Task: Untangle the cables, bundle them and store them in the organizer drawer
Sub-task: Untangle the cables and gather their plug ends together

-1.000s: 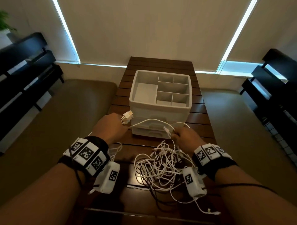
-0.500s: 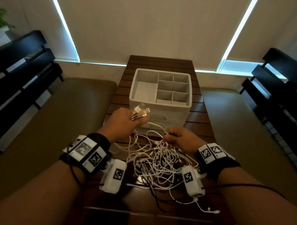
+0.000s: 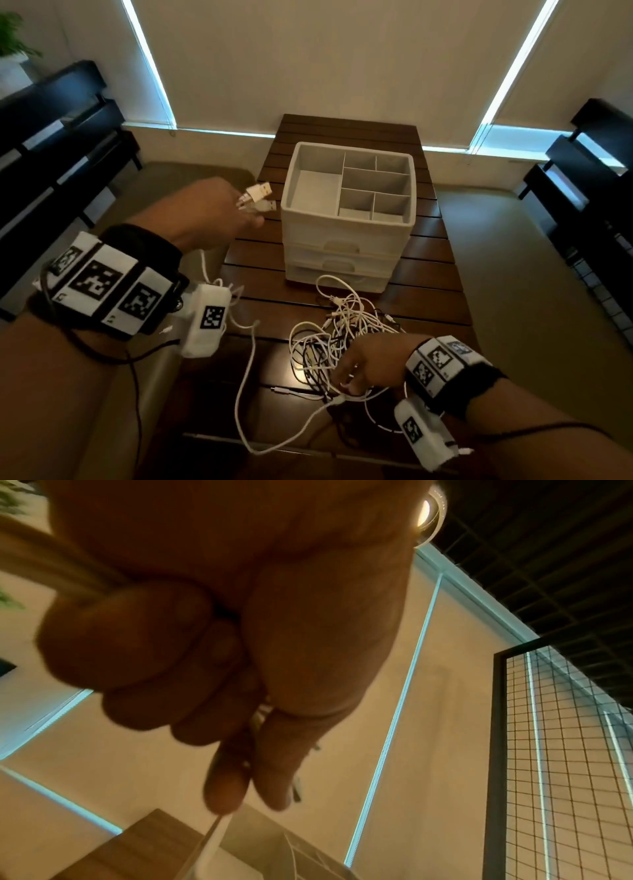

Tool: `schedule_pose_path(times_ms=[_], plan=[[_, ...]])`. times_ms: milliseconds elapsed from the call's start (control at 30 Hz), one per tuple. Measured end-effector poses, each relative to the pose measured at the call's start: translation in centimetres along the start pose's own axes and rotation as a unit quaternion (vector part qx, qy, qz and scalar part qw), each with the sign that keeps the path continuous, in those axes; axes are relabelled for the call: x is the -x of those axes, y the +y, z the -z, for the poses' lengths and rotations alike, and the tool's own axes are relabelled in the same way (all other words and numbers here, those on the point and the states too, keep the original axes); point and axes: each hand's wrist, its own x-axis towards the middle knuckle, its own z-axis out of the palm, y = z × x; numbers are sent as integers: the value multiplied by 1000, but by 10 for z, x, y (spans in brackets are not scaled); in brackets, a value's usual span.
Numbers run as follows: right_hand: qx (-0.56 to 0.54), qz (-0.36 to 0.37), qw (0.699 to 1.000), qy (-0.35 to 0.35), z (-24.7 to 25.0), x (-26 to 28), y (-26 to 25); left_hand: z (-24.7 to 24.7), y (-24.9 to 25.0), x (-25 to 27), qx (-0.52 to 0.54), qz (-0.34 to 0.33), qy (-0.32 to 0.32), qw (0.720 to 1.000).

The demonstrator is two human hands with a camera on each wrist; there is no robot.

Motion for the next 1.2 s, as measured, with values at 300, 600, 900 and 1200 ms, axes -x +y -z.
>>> schedule_pose_path(times_ms=[300, 600, 900, 1200], plan=[[-301, -112, 821, 471, 51, -12, 49, -57, -13, 12, 127, 52, -264, 955], [-111, -208, 934, 268, 48, -94, 61, -100, -34, 2, 200, 62, -265, 941], [-146, -206, 940, 229, 46, -108, 56, -117, -41, -12, 248, 59, -257, 932], [-480, -112, 808, 321, 63, -50, 40, -109, -20, -7, 394, 67, -207, 893]])
